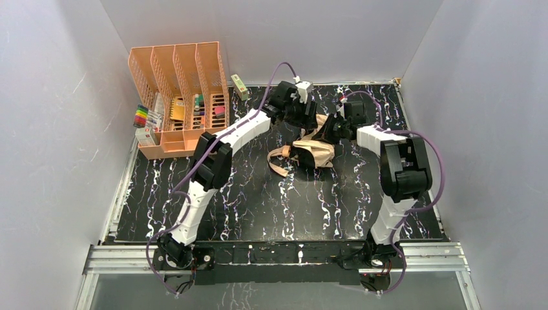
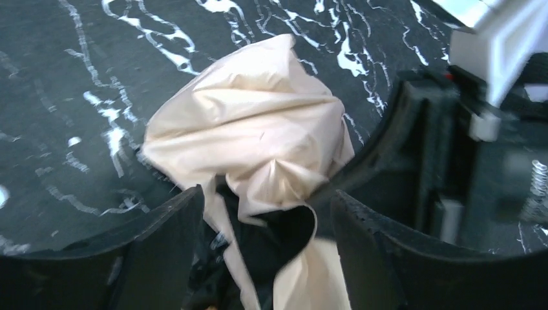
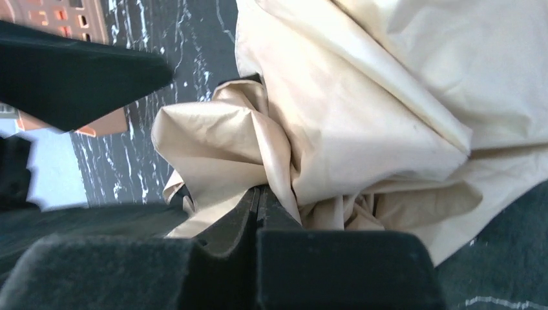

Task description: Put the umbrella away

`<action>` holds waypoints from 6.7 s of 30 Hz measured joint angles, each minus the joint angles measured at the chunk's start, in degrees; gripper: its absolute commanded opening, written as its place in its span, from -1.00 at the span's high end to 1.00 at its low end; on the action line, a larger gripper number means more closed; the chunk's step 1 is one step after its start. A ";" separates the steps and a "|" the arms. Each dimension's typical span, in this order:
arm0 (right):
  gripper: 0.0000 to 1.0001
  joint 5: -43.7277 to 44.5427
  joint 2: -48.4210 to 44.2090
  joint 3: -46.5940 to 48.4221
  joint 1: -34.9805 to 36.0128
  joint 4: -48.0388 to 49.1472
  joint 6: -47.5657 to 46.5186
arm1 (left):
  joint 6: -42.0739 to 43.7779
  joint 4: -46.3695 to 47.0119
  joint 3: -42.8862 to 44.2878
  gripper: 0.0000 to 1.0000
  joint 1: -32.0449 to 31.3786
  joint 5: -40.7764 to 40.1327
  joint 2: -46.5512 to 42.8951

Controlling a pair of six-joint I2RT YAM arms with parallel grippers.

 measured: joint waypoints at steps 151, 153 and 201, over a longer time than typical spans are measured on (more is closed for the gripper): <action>1.00 4.92 9.97 6.99 -4.37 -5.33 2.91 | -15.61 4.55 -43.76 -0.13 -27.21 -40.57 -42.73; 1.00 4.94 9.97 6.99 -4.37 -5.33 2.91 | -16.90 3.85 -41.72 -0.08 -27.21 -40.72 -40.61; 1.00 4.92 9.97 6.99 -4.37 -5.35 2.75 | -23.34 -9.55 -32.87 0.06 -27.21 -46.93 -34.99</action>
